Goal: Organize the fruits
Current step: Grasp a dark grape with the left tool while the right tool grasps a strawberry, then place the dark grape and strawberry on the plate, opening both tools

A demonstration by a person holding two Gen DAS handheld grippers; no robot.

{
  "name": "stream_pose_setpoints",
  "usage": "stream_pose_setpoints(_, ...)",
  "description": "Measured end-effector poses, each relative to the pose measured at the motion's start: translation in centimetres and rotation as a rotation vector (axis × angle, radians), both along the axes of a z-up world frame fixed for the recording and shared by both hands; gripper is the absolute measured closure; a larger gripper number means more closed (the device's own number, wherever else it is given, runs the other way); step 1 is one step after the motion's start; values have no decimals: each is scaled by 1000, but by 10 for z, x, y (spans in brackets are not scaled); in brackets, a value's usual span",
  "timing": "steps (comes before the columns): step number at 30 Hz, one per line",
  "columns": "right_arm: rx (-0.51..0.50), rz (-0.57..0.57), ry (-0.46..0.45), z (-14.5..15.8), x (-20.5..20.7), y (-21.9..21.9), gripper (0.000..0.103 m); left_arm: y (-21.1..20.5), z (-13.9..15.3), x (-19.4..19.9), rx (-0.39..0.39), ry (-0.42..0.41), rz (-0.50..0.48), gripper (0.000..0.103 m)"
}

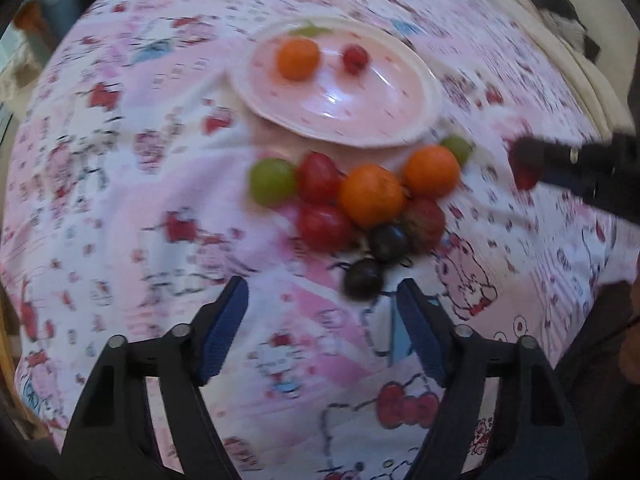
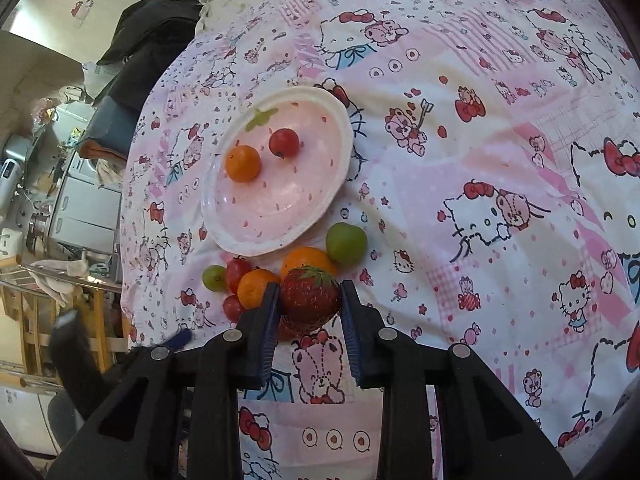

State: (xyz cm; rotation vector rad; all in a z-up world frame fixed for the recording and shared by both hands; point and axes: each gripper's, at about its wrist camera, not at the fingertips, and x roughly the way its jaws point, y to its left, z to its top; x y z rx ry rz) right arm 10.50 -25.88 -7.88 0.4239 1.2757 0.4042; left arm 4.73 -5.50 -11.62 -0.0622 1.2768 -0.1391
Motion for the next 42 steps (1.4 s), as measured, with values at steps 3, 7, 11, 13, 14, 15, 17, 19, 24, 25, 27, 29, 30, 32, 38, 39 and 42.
stream_pose_setpoints(3, 13, 0, -4, 3, 0, -3, 72, -11, -9, 3, 15, 12, -35, 45)
stream_pose_setpoints(7, -10, 16, -28, 8, 0, -2, 72, -20, -12, 8, 12, -16, -71, 56)
stream_pose_setpoints(11, -8, 20, -29, 8, 2, -1, 72, -20, -18, 14, -47, 5, -67, 68)
stream_pose_setpoints(13, -5, 23, -32, 9, 2, -1, 72, -19, -18, 14, -74, 9, -70, 77)
stream_pose_setpoints(14, -6, 26, -35, 9, 2, -1, 72, -19, -17, 14, -83, 8, -81, 84)
stream_pose_setpoints(15, -6, 27, -37, 10, 2, 0, 72, -18, -17, 14, -87, 9, -81, 84)
stream_pose_setpoints(17, -5, 31, -40, 11, 2, 0, 72, -17, -16, 14, -96, 15, -77, 84)
stream_pose_setpoints(19, -8, 31, -42, 11, 3, 0, 72, -15, -14, 13, -101, 17, -68, 85)
stream_pose_setpoints(24, -13, 27, -43, 12, 2, -1, 72, -6, -3, 2, -109, 17, -50, 85)
stream_pose_setpoints(25, -13, 26, -43, 12, 1, -2, 72, -4, -1, -1, -109, 12, -47, 85)
stream_pose_setpoints(27, -9, 23, -42, 12, 0, -3, 72, -2, 8, -4, -94, -13, -47, 85)
stream_pose_setpoints(29, -5, 21, -44, 14, -1, -3, 72, 2, 18, -7, -68, -54, -45, 85)
stream_pose_setpoints(30, -1, 20, -46, 15, -1, -3, 72, 5, 25, -8, -62, -77, -34, 85)
stream_pose_setpoints(32, 9, 18, -52, 18, -3, -3, 72, 13, 37, -7, -50, -120, -6, 85)
stream_pose_setpoints(38, 42, 35, -104, 33, -3, 0, 72, 29, 78, -2, 31, -283, 48, 85)
stream_pose_setpoints(39, 48, 40, -125, 38, -2, 1, 72, 31, 84, 1, 42, -309, 55, 85)
stream_pose_setpoints(42, 58, 43, -155, 47, 6, 1, 72, 35, 98, 11, 62, -350, 74, 85)
